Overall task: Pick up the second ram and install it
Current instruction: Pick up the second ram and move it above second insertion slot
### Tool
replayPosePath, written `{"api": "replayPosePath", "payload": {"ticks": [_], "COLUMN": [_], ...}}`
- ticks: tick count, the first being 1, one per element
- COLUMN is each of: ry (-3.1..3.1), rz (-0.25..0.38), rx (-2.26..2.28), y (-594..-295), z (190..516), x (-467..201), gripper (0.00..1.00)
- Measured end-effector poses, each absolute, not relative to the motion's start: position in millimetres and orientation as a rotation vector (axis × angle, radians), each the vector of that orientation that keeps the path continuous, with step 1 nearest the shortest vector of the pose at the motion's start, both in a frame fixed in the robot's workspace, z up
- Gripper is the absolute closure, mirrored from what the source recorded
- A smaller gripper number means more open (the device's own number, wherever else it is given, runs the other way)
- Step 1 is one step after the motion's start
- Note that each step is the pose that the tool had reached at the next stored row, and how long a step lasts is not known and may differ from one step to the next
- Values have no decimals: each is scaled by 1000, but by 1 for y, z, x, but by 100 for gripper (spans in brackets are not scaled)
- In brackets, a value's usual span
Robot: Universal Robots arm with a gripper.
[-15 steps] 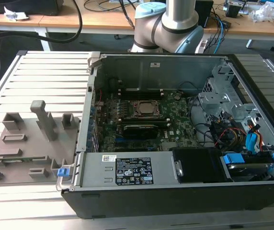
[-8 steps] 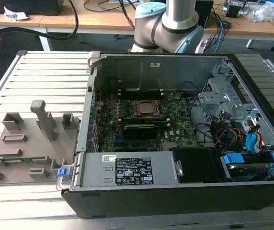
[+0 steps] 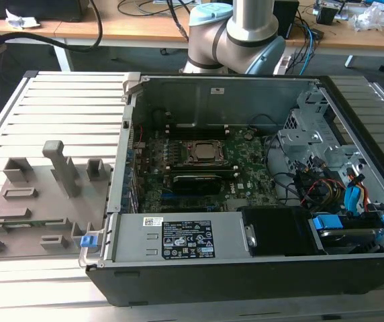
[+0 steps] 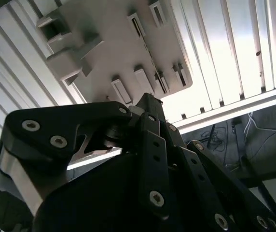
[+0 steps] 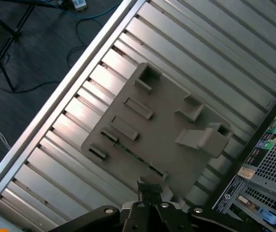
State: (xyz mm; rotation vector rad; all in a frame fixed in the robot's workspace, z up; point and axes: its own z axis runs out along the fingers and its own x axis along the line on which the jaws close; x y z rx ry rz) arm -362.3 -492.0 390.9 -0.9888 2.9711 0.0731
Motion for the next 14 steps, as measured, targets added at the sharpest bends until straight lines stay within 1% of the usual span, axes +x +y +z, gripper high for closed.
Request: {"api": "replayPosePath", "payload": {"ticks": [14], "ry": [2859], "rz": [74], "rx": [-1290], "y": [-492], "z": [391], "x": [-362], "gripper": [89]}}
